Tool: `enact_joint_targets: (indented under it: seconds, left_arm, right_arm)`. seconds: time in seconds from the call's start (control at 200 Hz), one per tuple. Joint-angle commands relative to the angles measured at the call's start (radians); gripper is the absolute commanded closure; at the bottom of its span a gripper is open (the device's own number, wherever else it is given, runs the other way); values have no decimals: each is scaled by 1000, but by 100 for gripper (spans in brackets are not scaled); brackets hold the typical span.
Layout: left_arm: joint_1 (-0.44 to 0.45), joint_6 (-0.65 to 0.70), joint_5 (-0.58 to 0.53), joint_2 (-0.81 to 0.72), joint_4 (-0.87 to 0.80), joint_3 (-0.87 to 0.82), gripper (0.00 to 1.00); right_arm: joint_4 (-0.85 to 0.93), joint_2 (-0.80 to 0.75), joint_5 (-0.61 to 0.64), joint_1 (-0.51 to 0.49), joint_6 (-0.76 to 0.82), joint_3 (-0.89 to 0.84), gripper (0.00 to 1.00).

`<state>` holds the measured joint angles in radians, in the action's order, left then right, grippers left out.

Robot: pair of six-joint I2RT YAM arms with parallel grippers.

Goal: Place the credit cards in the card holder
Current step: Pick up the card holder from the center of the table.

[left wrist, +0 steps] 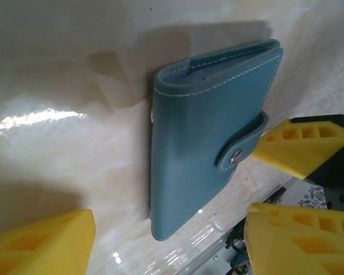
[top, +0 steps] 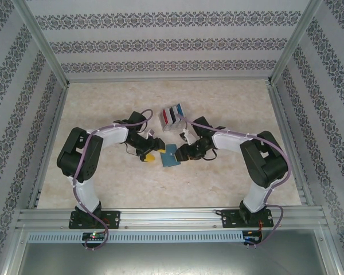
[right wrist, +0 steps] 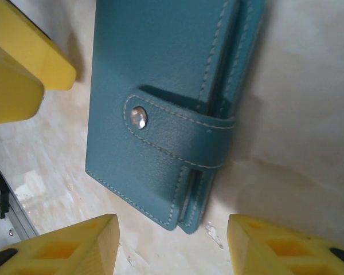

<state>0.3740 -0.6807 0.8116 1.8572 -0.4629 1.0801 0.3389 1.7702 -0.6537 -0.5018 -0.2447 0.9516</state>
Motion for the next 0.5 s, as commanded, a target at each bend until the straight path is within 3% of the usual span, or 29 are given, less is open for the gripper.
enact_joint_targets:
  seconds: [0.0, 0.07, 0.22, 0.495]
  left_arm:
    - [11, 48, 20, 22, -35, 22, 31]
    - [13, 59, 30, 46, -46, 40, 33]
    - [16, 61, 46, 65, -36, 51, 42]
    - [30, 49, 73, 97, -15, 83, 70]
  right_arm:
    - [-34, 25, 8, -19, -35, 28, 50]
    - [-39, 42, -8, -25, -36, 37, 58]
    - [-29, 70, -37, -30, -22, 60, 60]
    - [-21, 106, -26, -42, 1, 92, 63]
